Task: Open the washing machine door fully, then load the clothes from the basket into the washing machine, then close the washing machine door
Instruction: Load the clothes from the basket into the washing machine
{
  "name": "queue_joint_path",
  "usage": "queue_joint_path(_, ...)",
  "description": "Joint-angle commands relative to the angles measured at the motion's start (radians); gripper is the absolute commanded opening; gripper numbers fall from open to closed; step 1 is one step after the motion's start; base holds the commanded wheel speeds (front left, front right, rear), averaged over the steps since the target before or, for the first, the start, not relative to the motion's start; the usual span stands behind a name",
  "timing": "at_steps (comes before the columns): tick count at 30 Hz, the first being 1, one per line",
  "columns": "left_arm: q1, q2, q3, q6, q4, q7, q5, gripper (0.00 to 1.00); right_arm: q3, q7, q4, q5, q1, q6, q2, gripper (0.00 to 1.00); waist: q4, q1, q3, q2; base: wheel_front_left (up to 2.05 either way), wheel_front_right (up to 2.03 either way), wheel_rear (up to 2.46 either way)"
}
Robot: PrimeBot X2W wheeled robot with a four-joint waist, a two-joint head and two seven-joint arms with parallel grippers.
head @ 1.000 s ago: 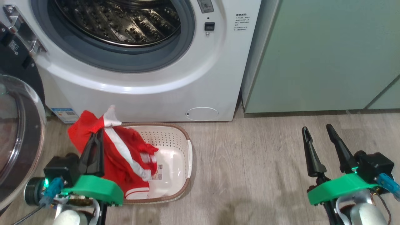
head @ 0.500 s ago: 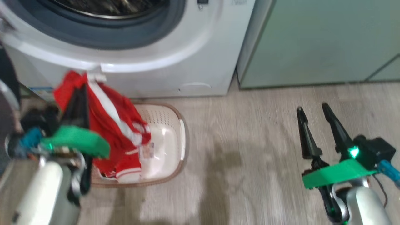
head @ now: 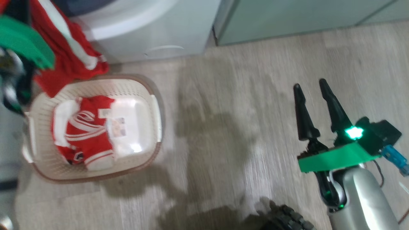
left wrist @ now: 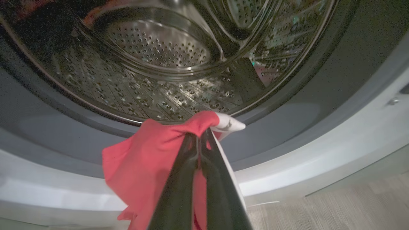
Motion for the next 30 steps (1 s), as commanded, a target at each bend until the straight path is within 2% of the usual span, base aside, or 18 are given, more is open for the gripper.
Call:
queue_joint_path(1, -0.079, 0.063, 0.031, -0.016, -0.002, 0.039, -0.009, 0.00, 0.036, -0.014, -0.023, 0.013, -0.024, 0.000, -0.003, 1.00, -0.050, -0.0004, 0.066, 0.0000, 0.00, 0.00, 0.00)
queue_joint_path(9, -0.344, 0.154, -0.003, -0.079, 0.153, 0.214, 0.006, 0.00, 0.078, -0.017, -0.045, 0.070, -0.087, 0.000, -0.003, 1.00, -0.118, -0.0004, 0.166, 0.0000, 0.00, 0.00, 0.00)
queue_joint_path(17, -0.529, 0.214, -0.012, -0.108, 0.258, 0.342, 0.004, 0.00, 0.112, -0.018, -0.064, 0.121, -0.116, 0.000, -0.003, 1.00, -0.175, -0.0004, 0.247, 0.0000, 0.00, 0.00, 0.00)
queue_joint_path(24, -0.627, 0.265, 0.019, -0.092, 0.282, 0.347, 0.001, 0.00, 0.141, -0.018, -0.080, 0.155, -0.129, 0.000, -0.003, 1.00, -0.229, -0.0004, 0.293, 0.0000, 0.00, 0.00, 0.00)
queue_joint_path(30, -0.717, 0.301, 0.039, -0.063, 0.285, 0.256, 0.028, 0.00, 0.154, -0.018, -0.096, 0.183, -0.124, 0.000, -0.003, 1.00, -0.274, -0.0004, 0.334, 0.0000, 0.00, 0.00, 0.00)
